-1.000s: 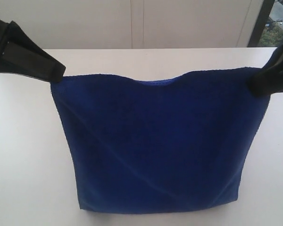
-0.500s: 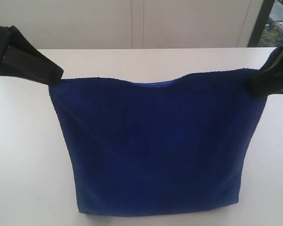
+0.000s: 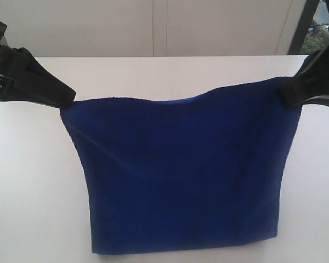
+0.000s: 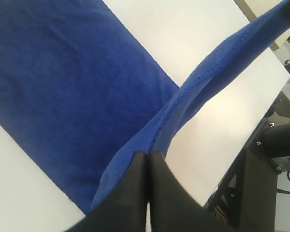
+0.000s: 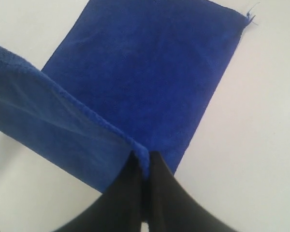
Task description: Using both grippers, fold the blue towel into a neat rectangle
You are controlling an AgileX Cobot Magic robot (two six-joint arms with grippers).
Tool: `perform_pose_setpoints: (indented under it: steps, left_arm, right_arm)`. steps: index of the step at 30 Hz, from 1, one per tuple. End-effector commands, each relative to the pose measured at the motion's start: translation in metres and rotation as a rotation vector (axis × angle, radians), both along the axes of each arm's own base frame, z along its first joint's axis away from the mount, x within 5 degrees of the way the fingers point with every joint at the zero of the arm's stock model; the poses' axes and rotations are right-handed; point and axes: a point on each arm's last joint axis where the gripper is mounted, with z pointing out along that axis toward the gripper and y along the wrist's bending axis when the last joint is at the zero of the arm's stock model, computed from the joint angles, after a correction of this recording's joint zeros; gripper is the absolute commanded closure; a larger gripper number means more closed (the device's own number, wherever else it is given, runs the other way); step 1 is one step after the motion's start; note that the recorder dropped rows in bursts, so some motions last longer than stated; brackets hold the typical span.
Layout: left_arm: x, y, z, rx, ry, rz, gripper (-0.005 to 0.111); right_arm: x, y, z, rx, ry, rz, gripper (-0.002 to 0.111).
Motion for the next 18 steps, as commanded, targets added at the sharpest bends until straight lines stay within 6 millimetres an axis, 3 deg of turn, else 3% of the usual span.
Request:
perform_pose_setpoints:
  steps: [1,6,18]
  left_arm:
    - [0.001,0.0,-0.001,0.001,-0.01,0.006,0.107]
    - [0.012,-0.001,-0.012,0.039,0.017,0.032,0.107]
    - [0.063,-0.011,-0.038,0.021,0.034,0.161,0.107]
  right_arm:
    - [0.004,-0.001,-0.001,0.024,-0.002,-0.046,0.108]
    - [0.014,0.002,-0.007,0.025,0.015,-0.062,0.108]
    - [0.071,0.008,-0.042,-0.061,-0.024,-0.152,0.108]
